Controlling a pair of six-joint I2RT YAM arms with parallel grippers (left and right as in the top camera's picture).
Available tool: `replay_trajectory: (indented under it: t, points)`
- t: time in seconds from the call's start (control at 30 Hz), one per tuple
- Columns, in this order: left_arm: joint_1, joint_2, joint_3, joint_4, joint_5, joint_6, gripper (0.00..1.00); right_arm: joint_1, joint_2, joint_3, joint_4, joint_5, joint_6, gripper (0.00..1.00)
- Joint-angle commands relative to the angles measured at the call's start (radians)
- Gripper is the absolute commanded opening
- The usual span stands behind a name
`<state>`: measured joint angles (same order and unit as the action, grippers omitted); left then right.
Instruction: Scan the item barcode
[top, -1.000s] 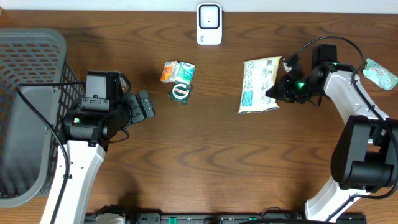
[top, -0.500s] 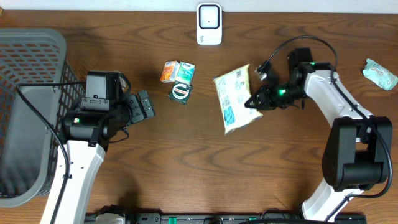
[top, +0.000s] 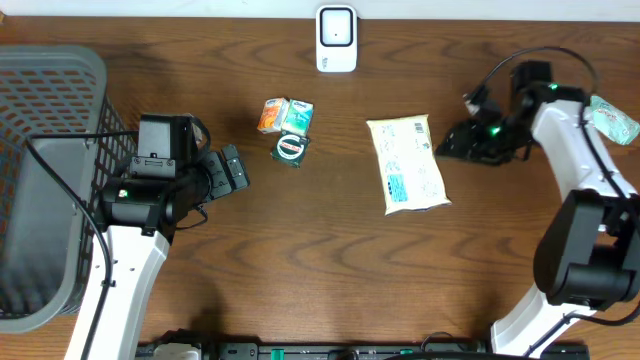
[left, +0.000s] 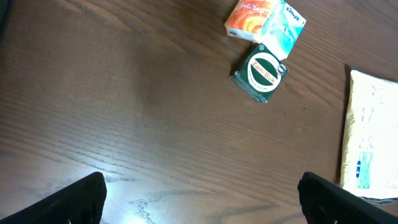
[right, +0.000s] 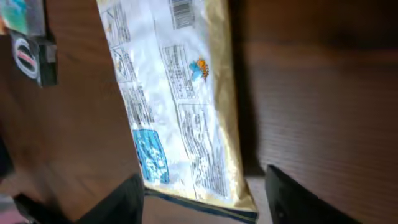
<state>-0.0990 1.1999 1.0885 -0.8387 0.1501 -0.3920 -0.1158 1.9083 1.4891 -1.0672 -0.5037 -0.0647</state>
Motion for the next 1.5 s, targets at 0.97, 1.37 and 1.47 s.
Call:
replay_trajectory:
  t: [0.97, 1.37, 1.47]
  points:
    - [0.006, 0.002, 0.009, -0.003, -0.013, 0.003, 0.98, 0.472, -0.006, -0.152, 0.173, 0.349, 0.263, 0.01]
    - [0.006, 0.002, 0.009, -0.003, -0.013, 0.003, 0.97, 0.459, -0.006, -0.233, 0.205, 0.592, 0.347, 0.01]
    - [0.006, 0.002, 0.009, -0.003, -0.013, 0.003, 0.98, 0.441, -0.006, -0.223, 0.19, 0.679, 0.358, 0.01]
